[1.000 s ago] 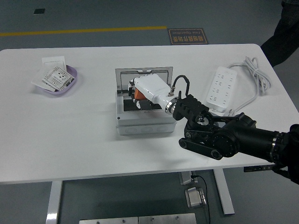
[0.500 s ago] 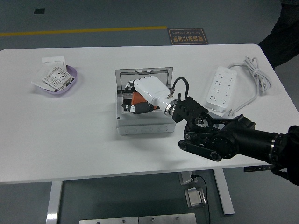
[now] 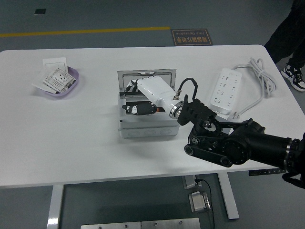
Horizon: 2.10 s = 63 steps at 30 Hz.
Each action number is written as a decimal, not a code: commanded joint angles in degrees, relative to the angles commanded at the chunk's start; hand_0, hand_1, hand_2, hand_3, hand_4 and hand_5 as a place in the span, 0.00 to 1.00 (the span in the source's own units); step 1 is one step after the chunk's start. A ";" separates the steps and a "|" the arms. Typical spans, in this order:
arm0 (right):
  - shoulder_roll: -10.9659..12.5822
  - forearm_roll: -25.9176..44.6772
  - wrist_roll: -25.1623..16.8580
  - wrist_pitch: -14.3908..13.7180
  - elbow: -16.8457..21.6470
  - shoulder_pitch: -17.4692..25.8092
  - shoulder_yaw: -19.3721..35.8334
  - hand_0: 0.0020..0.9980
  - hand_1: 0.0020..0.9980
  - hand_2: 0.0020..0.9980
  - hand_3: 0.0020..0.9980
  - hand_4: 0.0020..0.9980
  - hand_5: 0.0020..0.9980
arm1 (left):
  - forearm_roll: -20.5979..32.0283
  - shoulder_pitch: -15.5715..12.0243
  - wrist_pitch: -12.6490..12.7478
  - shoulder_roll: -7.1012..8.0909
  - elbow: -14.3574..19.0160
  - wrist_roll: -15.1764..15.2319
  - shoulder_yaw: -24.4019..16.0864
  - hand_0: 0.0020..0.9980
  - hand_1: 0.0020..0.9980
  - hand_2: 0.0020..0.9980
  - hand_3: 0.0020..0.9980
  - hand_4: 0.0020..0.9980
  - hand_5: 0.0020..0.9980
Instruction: Pick up the cylinder from the cube,place it in the box,flap close box
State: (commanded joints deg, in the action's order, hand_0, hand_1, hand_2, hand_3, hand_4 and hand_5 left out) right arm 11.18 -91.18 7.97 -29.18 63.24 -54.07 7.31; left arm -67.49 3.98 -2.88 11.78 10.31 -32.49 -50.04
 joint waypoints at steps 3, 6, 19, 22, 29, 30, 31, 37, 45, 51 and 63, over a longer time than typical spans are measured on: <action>2.24 -0.42 0.50 0.00 3.53 0.80 2.15 0.60 0.53 0.60 0.68 0.83 0.62 | -0.01 -0.09 0.03 -0.06 0.00 -0.04 -0.16 0.68 0.72 0.65 0.64 0.71 0.23; 4.67 -1.15 1.21 0.19 7.62 1.59 4.86 0.60 0.53 0.60 0.68 0.83 0.62 | 0.16 -0.16 0.06 -0.13 0.00 -0.06 -0.16 0.68 0.72 0.65 0.64 0.71 0.23; 5.19 1.08 0.97 0.54 5.99 -1.21 11.88 0.57 0.49 0.61 0.68 0.81 0.62 | 1.80 0.00 0.01 -0.21 0.00 -0.02 1.32 0.67 0.71 0.64 0.63 0.70 0.22; 3.64 3.06 0.48 0.76 2.24 -2.81 11.55 0.57 0.49 0.61 0.68 0.81 0.62 | 2.05 0.06 -0.04 -0.24 0.00 -0.05 1.67 0.67 0.71 0.64 0.63 0.70 0.22; 0.30 9.37 -0.73 0.98 -6.16 -5.62 8.55 0.57 0.49 0.61 0.68 0.80 0.61 | 2.25 0.23 -0.10 -0.15 0.00 -0.02 2.05 0.67 0.71 0.64 0.63 0.70 0.22; -0.12 10.19 -0.86 1.00 -7.22 -5.89 7.98 0.57 0.49 0.61 0.68 0.80 0.61 | 2.15 0.23 -0.11 -0.14 0.00 -0.03 1.97 0.67 0.71 0.64 0.63 0.70 0.22; -0.50 10.92 -0.99 1.02 -8.25 -6.10 7.46 0.58 0.52 0.62 0.68 0.81 0.62 | 2.06 0.23 -0.12 -0.12 0.00 -0.04 1.91 0.67 0.71 0.64 0.63 0.70 0.21; -2.38 14.69 -1.63 1.01 -12.94 -6.46 4.49 0.60 0.54 0.62 0.68 0.81 0.62 | 1.67 0.21 -0.18 -0.03 0.00 -0.05 1.64 0.67 0.71 0.64 0.63 0.70 0.21; -1.74 13.94 -1.24 0.98 -10.56 -5.41 2.88 0.61 0.55 0.62 0.68 0.81 0.62 | 1.36 -0.06 -0.19 -0.06 0.00 -0.03 1.37 0.67 0.71 0.64 0.63 0.70 0.21; -0.54 12.28 -0.79 0.97 -7.37 -4.33 2.39 0.61 0.55 0.63 0.68 0.81 0.62 | 1.80 -0.15 -0.10 -0.05 0.00 0.15 1.78 0.67 0.71 0.64 0.63 0.70 0.21; 1.51 9.63 -0.19 0.95 -3.42 -2.54 1.92 0.60 0.54 0.63 0.69 0.81 0.65 | 2.99 -0.45 -0.01 -0.12 0.00 0.39 2.88 0.67 0.71 0.64 0.63 0.70 0.21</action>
State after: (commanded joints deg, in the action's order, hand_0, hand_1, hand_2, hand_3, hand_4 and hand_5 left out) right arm 12.69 -81.54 7.78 -28.23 59.83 -56.61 9.23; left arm -64.50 3.53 -2.89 11.66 10.31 -32.11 -47.16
